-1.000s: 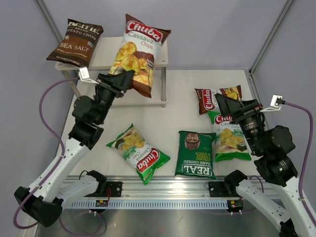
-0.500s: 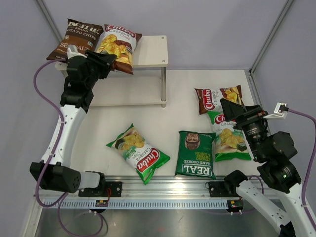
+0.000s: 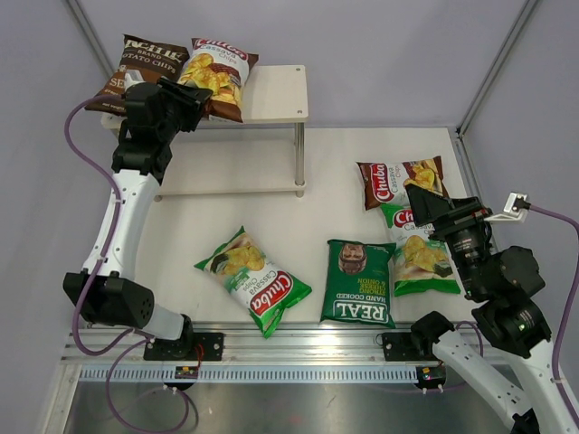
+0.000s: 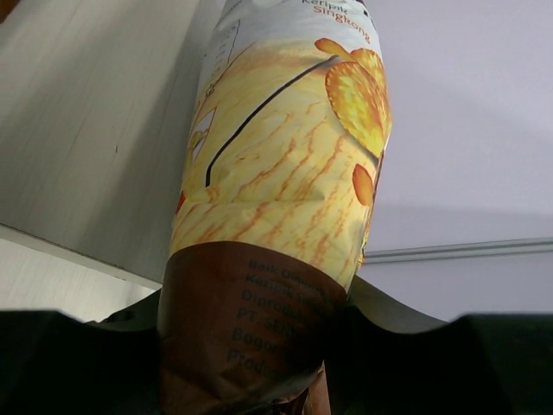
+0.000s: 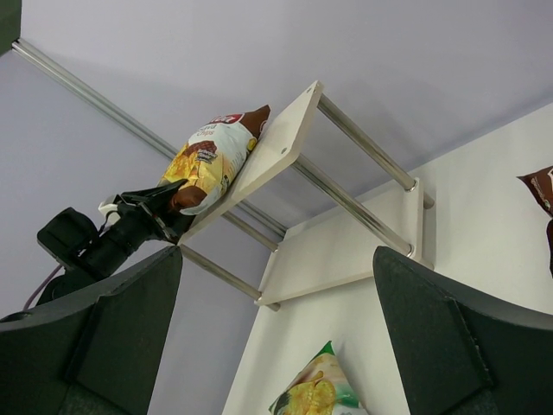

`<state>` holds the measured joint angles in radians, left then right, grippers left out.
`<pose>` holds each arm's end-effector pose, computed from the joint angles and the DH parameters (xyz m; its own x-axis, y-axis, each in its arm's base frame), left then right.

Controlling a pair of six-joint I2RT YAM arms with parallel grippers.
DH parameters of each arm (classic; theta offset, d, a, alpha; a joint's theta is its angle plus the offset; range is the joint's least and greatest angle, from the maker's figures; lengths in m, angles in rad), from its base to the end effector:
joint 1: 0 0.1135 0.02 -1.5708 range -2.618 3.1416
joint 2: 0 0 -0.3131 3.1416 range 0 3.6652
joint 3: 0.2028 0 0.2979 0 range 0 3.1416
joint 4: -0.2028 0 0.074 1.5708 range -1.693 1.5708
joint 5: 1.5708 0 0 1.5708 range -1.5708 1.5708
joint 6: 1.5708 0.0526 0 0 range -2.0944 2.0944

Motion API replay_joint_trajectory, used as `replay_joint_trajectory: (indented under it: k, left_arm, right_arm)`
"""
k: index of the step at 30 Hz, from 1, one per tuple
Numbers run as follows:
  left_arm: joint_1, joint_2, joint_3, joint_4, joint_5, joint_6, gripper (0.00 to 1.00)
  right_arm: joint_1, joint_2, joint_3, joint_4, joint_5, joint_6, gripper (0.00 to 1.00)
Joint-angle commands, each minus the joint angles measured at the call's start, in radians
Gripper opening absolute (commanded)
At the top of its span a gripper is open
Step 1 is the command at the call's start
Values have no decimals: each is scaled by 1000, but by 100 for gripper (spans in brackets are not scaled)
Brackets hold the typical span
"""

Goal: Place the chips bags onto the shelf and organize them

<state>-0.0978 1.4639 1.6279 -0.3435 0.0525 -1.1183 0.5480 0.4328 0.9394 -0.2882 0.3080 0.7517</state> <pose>0.3870 -0.0407 0.5091 -0.2116 -0.8817 -0.4218 -0.0947 0.4480 -0.8890 0.0791 0.0296 0.4658 -0.0314 0.7432 -0.6683 -0.3044 0.6298 0.7147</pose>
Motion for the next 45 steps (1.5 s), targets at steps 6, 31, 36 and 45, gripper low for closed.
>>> replay_joint_trajectory:
  k: [6,31,36,45]
  left_arm:
    - [10,44,92,-61,-114,32,23]
    - [13,-23,49,-187,-151,87,94]
    - [12,-77,46,-232,-166,98,99]
    - [10,-177,93,-253,-109,152,99]
  right_arm:
    - [6,-17,-19,21,57,-6,99]
    - [6,38,10,-8,-12,-23,99]
    - [4,246,180,-158,-182,-123,100]
    - [-17,559,246,-195,-245,-196,99]
